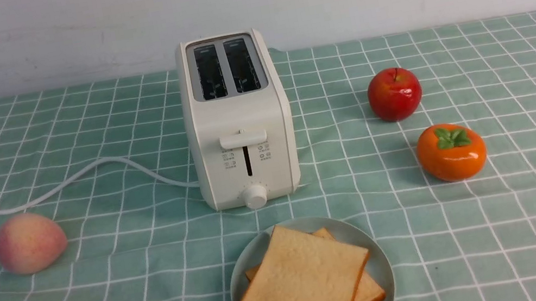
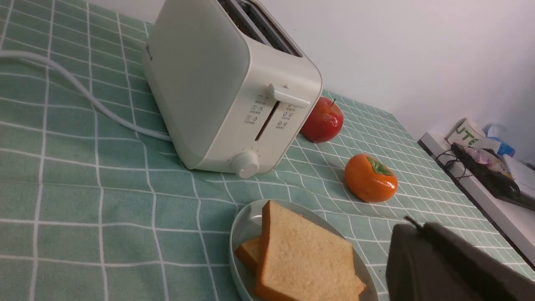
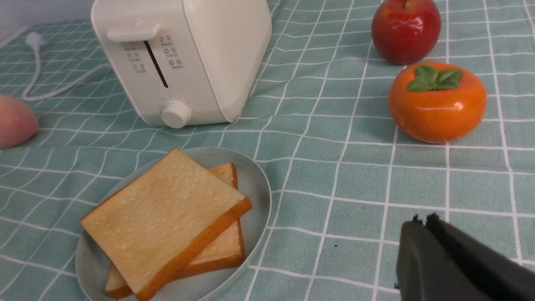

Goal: Take toasted bread from bread machine on blue coffee table place on plate.

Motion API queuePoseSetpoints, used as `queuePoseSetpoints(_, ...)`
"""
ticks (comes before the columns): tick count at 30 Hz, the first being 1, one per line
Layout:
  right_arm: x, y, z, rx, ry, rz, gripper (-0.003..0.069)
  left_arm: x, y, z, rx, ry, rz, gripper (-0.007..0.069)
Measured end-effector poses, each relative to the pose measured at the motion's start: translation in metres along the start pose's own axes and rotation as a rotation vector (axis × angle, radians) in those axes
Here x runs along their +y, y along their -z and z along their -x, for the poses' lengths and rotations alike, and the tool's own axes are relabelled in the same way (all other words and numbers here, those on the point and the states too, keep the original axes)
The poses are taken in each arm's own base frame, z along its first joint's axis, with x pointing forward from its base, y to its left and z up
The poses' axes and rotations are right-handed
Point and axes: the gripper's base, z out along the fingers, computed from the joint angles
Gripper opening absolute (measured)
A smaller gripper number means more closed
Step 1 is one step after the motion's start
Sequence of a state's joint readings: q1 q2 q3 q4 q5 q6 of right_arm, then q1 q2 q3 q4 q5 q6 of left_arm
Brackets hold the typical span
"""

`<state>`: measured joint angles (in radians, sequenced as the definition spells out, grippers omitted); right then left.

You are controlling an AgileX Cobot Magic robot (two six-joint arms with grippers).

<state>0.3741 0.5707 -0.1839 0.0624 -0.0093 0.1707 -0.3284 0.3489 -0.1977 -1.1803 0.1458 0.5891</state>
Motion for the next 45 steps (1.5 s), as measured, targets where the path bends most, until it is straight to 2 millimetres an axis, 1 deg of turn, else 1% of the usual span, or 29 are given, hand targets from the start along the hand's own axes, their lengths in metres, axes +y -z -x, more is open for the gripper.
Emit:
queuePoseSetpoints(7, 0.0, 0.0, 0.0, 0.001, 0.0, 0.0, 0.0002, 0.0, 0.0, 0.0, -0.001, -0.001, 0.0, -0.0014)
queuePoseSetpoints(10, 0.0, 0.0, 0.0, 0.001, -0.001, 0.0, 0.0005, -0.001, 0.01, 0.001, -0.062, -0.01, -0.033, -0.0013)
queuePoseSetpoints(14, 0.0, 0.0, 0.0, 0.001, -0.001, 0.0, 0.0008, 0.003, 0.028, 0.002, -0.216, -0.079, -0.038, -0.0013)
queuePoseSetpoints(16, 0.0, 0.0, 0.0, 0.001, -0.001, 0.0, 0.0009, 0.009, 0.031, -0.002, -0.245, -0.179, -0.003, -0.0012)
queuePoseSetpoints(17, 0.0, 0.0, 0.0, 0.001, -0.001, 0.0, 0.001, 0.009, 0.031, -0.003, -0.245, -0.179, -0.001, -0.0012)
queuePoseSetpoints(19, 0.0, 0.0, 0.0, 0.001, -0.001, 0.0, 0.0013, 0.02, 0.032, -0.016, -0.225, -0.466, 0.081, -0.001)
queuePoseSetpoints(20, 0.0, 0.0, 0.0, 0.001, -0.001, 0.0, 0.0013, 0.02, 0.032, -0.017, -0.223, -0.487, 0.083, -0.001)
queuePoseSetpoints(21, 0.0, 0.0, 0.0, 0.001, -0.001, 0.0, 0.0015, 0.026, 0.033, -0.023, -0.187, -0.603, 0.134, -0.0007)
queuePoseSetpoints(22, 0.0, 0.0, 0.0, 0.001, -0.001, 0.0, 0.0015, 0.031, 0.033, -0.028, -0.144, -0.66, 0.179, -0.0006)
queuePoseSetpoints(23, 0.0, 0.0, 0.0, 0.001, -0.001, 0.0, 0.0015, 0.033, 0.032, -0.03, -0.136, -0.649, 0.19, -0.0006)
queuePoseSetpoints(24, 0.0, 0.0, 0.0, 0.001, -0.001, 0.0, 0.0018, 0.041, 0.031, -0.037, -0.09, -0.642, 0.246, -0.0006)
queuePoseSetpoints(27, 0.0, 0.0, -0.001, 0.009, -0.001, -0.001, 0.0022, 0.054, 0.029, -0.05, -0.037, -0.495, 0.313, -0.0003)
queuePoseSetpoints(30, 0.0, 0.0, 0.0, 0.003, -0.001, 0.0, 0.0024, 0.059, 0.029, -0.056, -0.005, -0.318, 0.347, -0.0001)
queuePoseSetpoints(32, 0.0, 0.0, -0.001, 0.009, -0.001, -0.001, 0.0027, 0.062, 0.03, -0.06, 0.026, -0.235, 0.365, 0.0)
queuePoseSetpoints(36, 0.0, 0.0, -0.001, 0.009, -0.001, -0.001, 0.0033, 0.063, 0.03, -0.062, 0.04, -0.187, 0.375, 0.0)
queuePoseSetpoints(45, 0.0, 0.0, -0.001, 0.009, -0.001, -0.001, 0.0041, 0.063, 0.03, -0.062, 0.04, -0.18, 0.376, 0.0008)
